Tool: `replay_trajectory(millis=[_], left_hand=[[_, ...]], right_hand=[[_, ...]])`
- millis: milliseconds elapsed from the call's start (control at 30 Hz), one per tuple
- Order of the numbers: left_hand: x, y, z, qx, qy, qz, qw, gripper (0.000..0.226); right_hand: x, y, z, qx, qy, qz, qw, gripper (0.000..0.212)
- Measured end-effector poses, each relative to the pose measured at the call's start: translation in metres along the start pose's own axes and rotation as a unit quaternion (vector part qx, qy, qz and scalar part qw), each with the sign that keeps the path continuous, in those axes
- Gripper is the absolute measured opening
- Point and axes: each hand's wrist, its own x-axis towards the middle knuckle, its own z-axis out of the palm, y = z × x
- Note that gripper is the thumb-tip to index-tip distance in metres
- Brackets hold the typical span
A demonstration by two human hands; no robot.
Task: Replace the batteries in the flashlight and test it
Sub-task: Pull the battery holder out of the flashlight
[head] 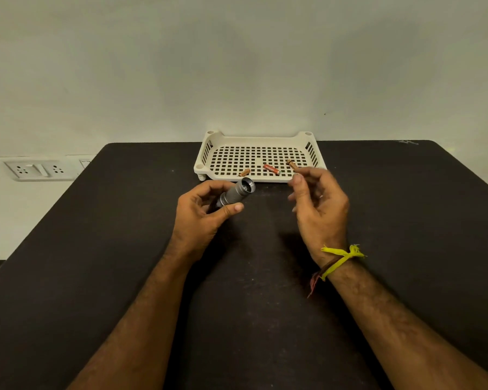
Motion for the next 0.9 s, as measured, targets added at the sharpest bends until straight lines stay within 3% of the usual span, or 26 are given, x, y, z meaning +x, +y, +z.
replay_trajectory(millis=[67,167,300,467,633,800,900], left_hand=[[-0.001,0.001,0.0,-0.005,0.012,0.011,1.0,0.037],[-0.002,0.001,0.001,0.02,0.017,0.032,0.999,0.038],[-0.004,0.004,0.002,0.053,0.027,0.064,0.996,0.05],[-0.004,0.009,0.01,0.037,0.064,0.117,0.99,0.072],[-0.003,0.012,0.014,-0.025,0.092,0.108,0.99,0.08],[0.0,0.009,0.008,-0.116,0.118,0.061,0.984,0.071],[0.0,0.007,0.004,-0.109,0.114,0.029,0.987,0.066]], right_hand=[[-0.01,-0.006,0.014,0.095,-0.058,0.094,0.989,0.01],[-0.019,-0.011,0.028,0.209,-0.143,0.262,0.931,0.037],[-0.012,-0.012,0.023,0.293,-0.168,0.352,0.873,0.049],[-0.005,-0.016,0.019,0.303,-0.206,0.404,0.838,0.051],[-0.001,-0.014,0.016,0.311,-0.221,0.419,0.824,0.046],[0.001,-0.011,0.014,0.326,-0.251,0.413,0.813,0.022],[0.0,-0.009,0.015,0.334,-0.233,0.386,0.828,0.023]])
